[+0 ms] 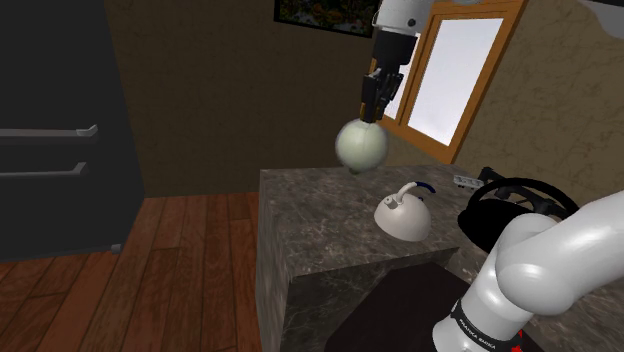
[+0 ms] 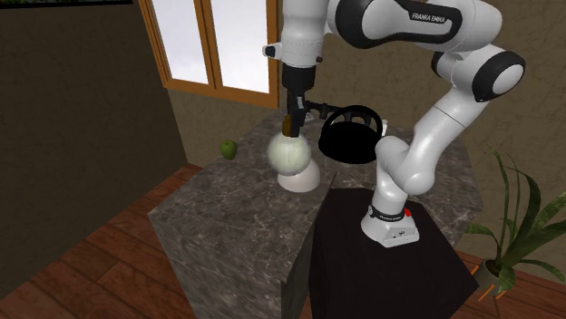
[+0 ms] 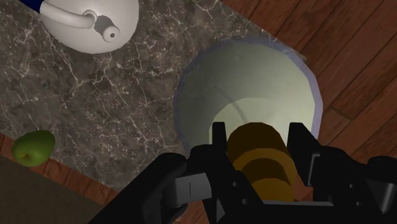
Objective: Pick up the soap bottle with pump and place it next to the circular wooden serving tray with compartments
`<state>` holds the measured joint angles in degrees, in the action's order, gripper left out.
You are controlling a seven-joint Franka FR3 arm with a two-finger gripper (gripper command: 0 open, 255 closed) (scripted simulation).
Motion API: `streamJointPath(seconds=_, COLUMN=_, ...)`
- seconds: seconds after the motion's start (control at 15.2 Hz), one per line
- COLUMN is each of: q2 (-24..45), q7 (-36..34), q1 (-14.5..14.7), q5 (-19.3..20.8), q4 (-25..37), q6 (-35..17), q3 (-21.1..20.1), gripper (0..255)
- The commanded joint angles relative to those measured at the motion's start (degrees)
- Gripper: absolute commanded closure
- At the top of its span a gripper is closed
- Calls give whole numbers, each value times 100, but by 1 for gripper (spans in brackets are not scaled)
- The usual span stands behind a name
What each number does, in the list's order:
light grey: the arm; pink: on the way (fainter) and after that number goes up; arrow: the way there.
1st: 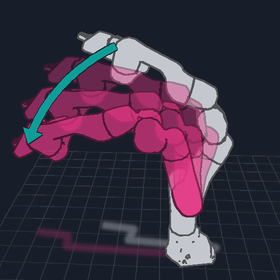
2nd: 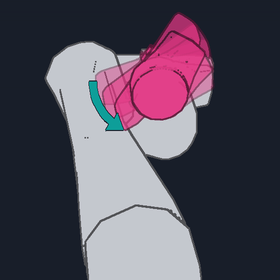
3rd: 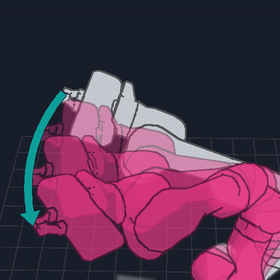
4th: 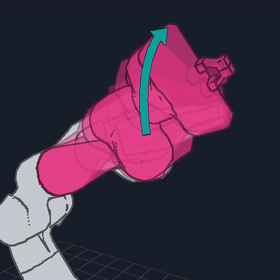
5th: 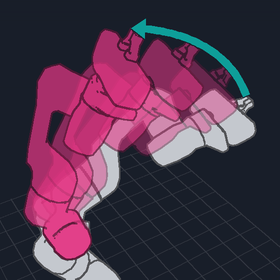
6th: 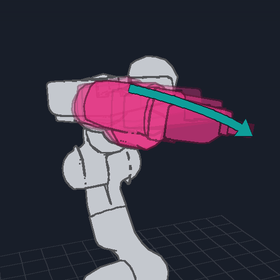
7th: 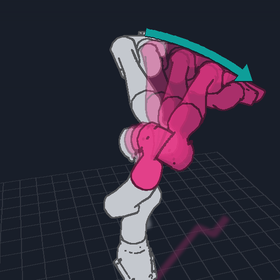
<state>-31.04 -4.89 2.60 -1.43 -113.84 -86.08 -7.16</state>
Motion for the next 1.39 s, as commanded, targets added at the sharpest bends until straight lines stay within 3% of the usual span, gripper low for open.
streamJointPath(seconds=0.0, q2=64, q7=-4, q1=-4, q5=6, q4=203, q6=138, q3=-2, gripper=255)
streamJointPath(seconds=0.26, q2=195, q7=-6, q1=-14, q5=20, q4=613, q6=418, q3=-2, gripper=255)
streamJointPath(seconds=0.79, q2=-1184, q7=717, q1=-110, q5=278, q4=-337, q6=841, q3=632, gripper=255)
streamJointPath(seconds=1.32, q2=-2336, q7=1480, q1=-246, q5=819, q4=-836, q6=1450, q3=1313, gripper=255)
